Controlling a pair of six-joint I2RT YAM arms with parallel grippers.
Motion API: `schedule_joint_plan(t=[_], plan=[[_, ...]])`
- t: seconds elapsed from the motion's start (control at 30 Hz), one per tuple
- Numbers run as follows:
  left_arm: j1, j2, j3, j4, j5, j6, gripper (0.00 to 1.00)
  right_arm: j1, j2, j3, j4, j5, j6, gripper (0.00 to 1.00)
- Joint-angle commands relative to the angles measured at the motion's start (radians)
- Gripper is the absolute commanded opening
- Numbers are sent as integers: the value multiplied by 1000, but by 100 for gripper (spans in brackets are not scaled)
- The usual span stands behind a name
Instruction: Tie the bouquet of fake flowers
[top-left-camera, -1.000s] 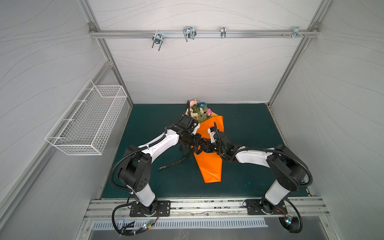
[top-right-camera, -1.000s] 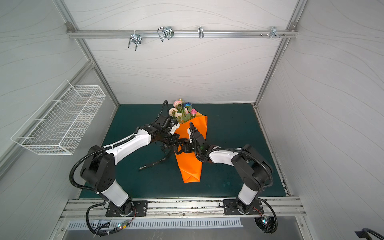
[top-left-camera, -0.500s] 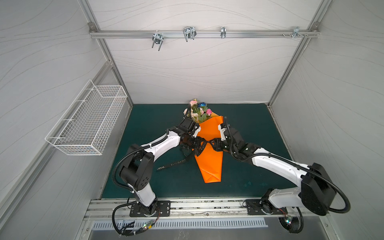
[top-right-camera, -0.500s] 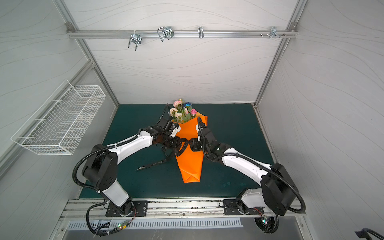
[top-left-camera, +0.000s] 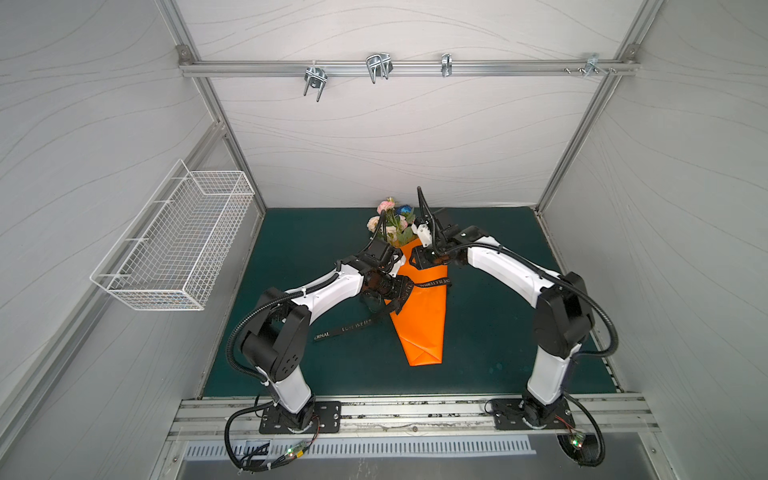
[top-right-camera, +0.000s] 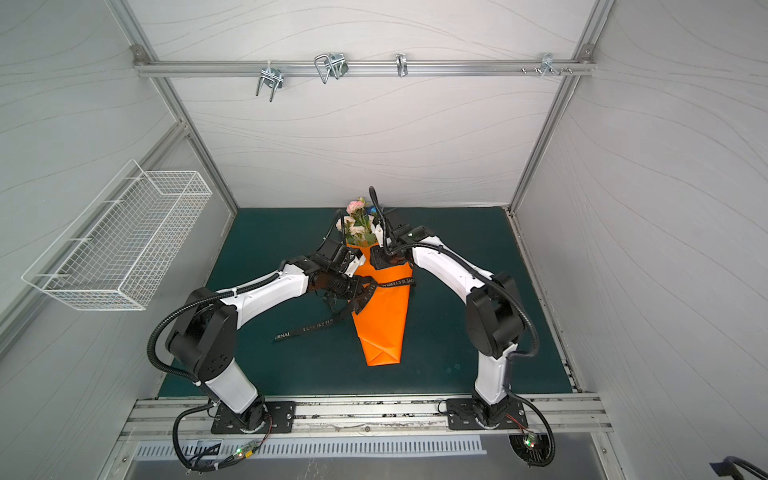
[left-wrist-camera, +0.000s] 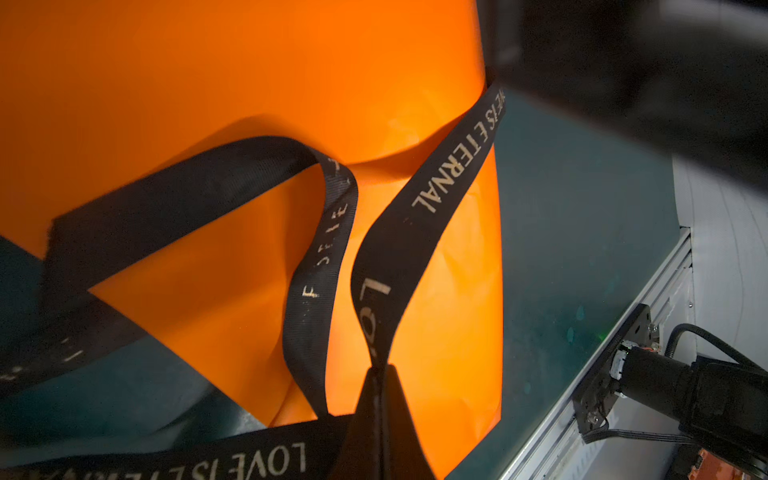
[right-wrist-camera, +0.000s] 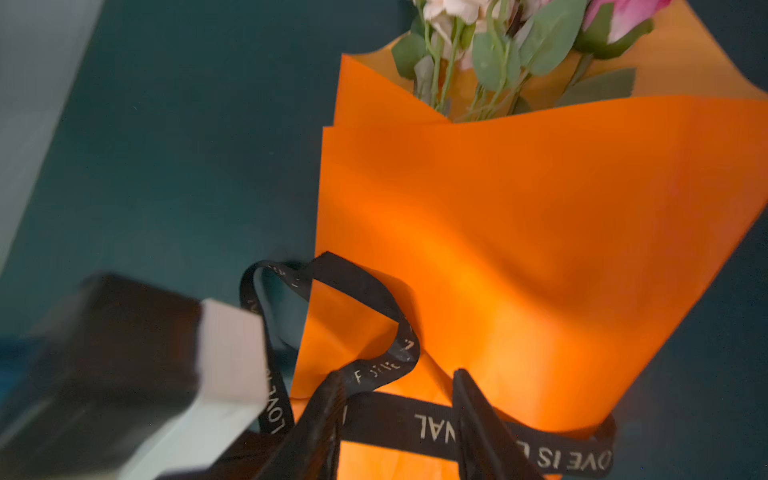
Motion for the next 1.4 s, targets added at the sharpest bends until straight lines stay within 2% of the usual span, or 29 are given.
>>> schedule_joint_plan(t=[0.0, 0.17, 0.37, 0.53, 0.8, 1.0, 1.13, 1.2, 1.23, 1.27, 1.37], plan=[[-9, 11, -4, 29, 16, -6, 0, 0, 69, 63, -121, -43, -63, 45], [-9, 6, -9, 31, 15, -6, 0, 21, 142, 98, -120, -63, -74, 46], [-10, 11, -12, 35, 11, -12, 0, 62, 179, 85, -118, -28, -85, 52], [-10, 17, -12, 39, 13, -15, 0, 75, 206, 76, -116, 13, -87, 51], [-9, 26, -24, 52, 1, -24, 0, 84, 225, 56, -60, -8, -69, 47], [-9, 50, -29, 63, -25, -44, 0, 83, 236, 28, -44, 2, -54, 35], [-11, 52, -29, 68, -34, -59, 0, 79, 218, 29, -45, 36, -51, 14], [-9, 33, -30, 59, -43, -64, 15, 71, 199, 32, -43, 38, -47, 7], [-9, 18, -32, 54, -52, -68, 26, 68, 188, 33, -40, 37, -41, 6], [-9, -2, -35, 43, -64, -70, 37, 63, 174, 34, -38, 37, -36, 1], [-10, -84, -60, 19, -90, -70, 56, 57, 125, 26, -24, 31, -12, 0]])
